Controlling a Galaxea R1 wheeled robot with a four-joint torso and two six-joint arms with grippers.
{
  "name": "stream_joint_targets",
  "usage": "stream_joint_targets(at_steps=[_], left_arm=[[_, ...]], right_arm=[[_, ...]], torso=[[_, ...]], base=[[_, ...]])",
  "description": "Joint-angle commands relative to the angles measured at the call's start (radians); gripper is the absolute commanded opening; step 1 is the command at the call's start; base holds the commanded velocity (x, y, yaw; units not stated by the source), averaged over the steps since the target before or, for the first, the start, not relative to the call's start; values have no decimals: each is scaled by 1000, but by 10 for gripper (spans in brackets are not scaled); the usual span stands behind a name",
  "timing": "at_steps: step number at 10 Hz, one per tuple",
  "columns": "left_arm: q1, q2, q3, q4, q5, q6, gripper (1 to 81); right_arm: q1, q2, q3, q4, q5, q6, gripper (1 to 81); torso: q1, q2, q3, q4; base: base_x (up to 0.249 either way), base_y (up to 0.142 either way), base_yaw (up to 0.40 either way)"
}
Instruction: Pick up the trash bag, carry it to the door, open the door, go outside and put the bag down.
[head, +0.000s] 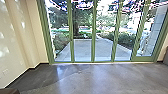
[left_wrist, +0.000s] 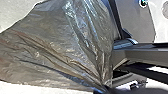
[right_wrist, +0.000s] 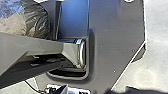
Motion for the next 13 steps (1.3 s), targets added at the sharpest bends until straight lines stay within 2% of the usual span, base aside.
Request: stream_joint_targets(at_steps=[1, 13], left_arm=[[-54, -2, 1, 7, 64, 2, 10], [-54, -4, 1, 7, 64, 2, 10]], right_arm=[[48, 8, 6, 8, -59, -8, 811], [46, 8, 6, 8, -59, -8, 811]], torso=[[0, 0, 0, 0], [0, 0, 0, 0]], base=[[0, 0, -319], [0, 0, -295]])
